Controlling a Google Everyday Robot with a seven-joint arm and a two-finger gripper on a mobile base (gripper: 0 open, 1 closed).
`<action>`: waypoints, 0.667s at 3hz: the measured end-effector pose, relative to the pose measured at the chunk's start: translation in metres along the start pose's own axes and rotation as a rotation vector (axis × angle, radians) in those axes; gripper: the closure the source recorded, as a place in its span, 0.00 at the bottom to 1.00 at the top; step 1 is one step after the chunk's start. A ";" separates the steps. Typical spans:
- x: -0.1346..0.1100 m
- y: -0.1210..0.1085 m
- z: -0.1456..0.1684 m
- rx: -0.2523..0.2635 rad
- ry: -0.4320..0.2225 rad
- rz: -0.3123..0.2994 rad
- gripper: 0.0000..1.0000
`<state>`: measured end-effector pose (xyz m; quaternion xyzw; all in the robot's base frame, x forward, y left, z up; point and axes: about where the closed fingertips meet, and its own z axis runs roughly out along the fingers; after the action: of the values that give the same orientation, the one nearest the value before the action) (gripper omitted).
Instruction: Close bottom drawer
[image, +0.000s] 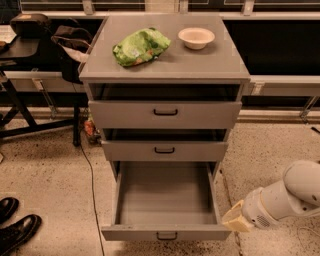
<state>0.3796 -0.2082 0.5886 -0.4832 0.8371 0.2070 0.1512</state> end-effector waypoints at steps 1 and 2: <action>0.008 0.000 0.024 -0.077 -0.053 -0.011 1.00; 0.008 0.000 0.024 -0.077 -0.053 -0.011 1.00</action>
Offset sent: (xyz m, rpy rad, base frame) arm -0.0014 0.0042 -0.0187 0.0708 0.0216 0.0264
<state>0.3772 -0.2026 0.5643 -0.4878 0.8215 0.2509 0.1558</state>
